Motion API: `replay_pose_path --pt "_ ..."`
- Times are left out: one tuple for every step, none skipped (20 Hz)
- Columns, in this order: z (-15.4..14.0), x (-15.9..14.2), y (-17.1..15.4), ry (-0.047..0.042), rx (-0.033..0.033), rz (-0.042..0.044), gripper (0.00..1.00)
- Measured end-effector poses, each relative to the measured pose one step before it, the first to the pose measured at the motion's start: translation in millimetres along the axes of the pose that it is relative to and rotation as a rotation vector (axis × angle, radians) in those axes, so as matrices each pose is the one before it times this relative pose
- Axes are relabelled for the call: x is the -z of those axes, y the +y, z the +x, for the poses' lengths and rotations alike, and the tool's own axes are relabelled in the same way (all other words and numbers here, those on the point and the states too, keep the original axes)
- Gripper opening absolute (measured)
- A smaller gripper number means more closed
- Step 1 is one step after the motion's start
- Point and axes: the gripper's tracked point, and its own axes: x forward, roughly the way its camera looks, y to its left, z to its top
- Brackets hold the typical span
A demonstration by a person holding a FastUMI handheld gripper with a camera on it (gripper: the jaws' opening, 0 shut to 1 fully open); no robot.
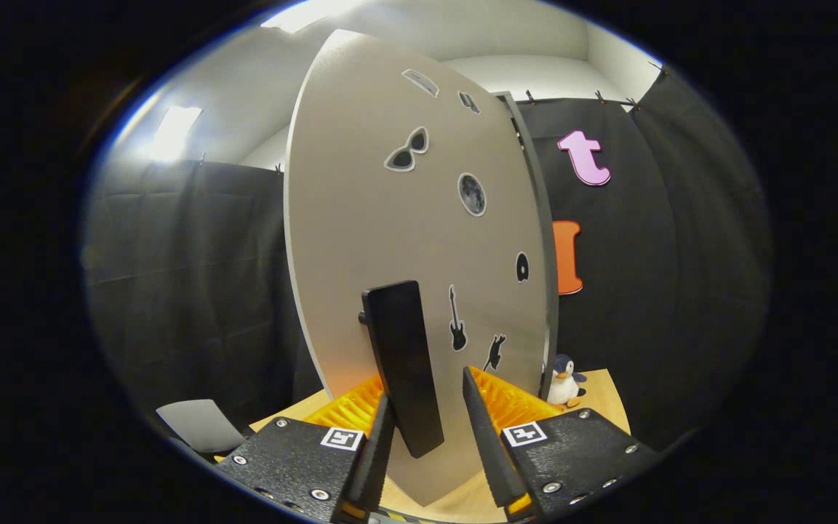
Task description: Open the shoe cabinet door, grab the shoes and put them into the shoe cabinet, then close the shoe cabinet door.
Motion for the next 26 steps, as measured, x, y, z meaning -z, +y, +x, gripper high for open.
replay_pose_path --pt "3.56 -0.9 4.09 -0.00263 -0.00038 -0.01185 0.56" --pt "5.32 0.49 4.48 0.00107 -0.00192 0.00117 0.56" --pt "5.21 2.34 5.06 0.00178 0.00119 0.0051 0.56" --pt "3.72 -0.07 4.83 -0.00512 0.00639 -0.0019 0.56" --pt "2.92 -1.26 3.93 -0.0097 0.0101 -0.01221 0.56" --pt "6.23 -1.24 3.11 -0.00628 0.00824 -0.0166 0.56" --pt "4.12 -0.22 4.37 -0.0026 0.00392 -0.00453 0.56" --pt "5.52 1.97 6.61 -0.00511 0.00713 -0.00067 0.56" --pt "5.03 -0.91 5.06 -0.01235 0.00708 -0.00375 0.56" --pt "6.59 -0.52 4.95 -0.00514 0.00387 -0.00126 0.56" --pt "6.41 0.45 6.43 -0.00582 -0.00503 0.00059 0.56" --pt "7.6 0.68 5.52 0.00124 -0.00485 0.00459 0.56" --pt "7.65 0.63 9.57 -0.00197 -0.02022 0.01095 0.56" --pt "8.94 1.81 7.1 0.011 -0.01407 0.01133 0.56" --pt "8.89 -1.27 5.31 0.00015 -0.00421 0.01137 0.56" --pt "9.44 -1.7 4.04 0.00021 -0.00138 -0.0068 0.57" --pt "11.52 -0.87 4.2 0.00156 0.00337 -0.01188 0.59" --pt "10.47 -1.08 4.64 -0.00361 0.00268 -0.01735 0.61" --pt "9.43 0.76 6.72 0.00142 0.00011 -0.02085 0.61" --pt "9.28 -1.42 4.1 0.00248 0.00527 -0.0068 0.61" --pt "10.66 -0.24 1.96 0.00747 0.00517 -0.00218 0.61" --pt "9.06 -1.28 2.37 -0.00072 0.0018 -0.00119 0.61" --pt "-2.22 1.14 -0.41 -0.00049 0.00059 -0.00371 0.61" --pt "-0.91 -0.24 -0.31 0.00079 0.00268 0.00411 0.61" --pt "0.78 0.55 0.73 0.00188 0.00568 0.00289 0.61" --pt "3.61 -0.05 0.68 0.00026 0.0063 0.00166 0.61"
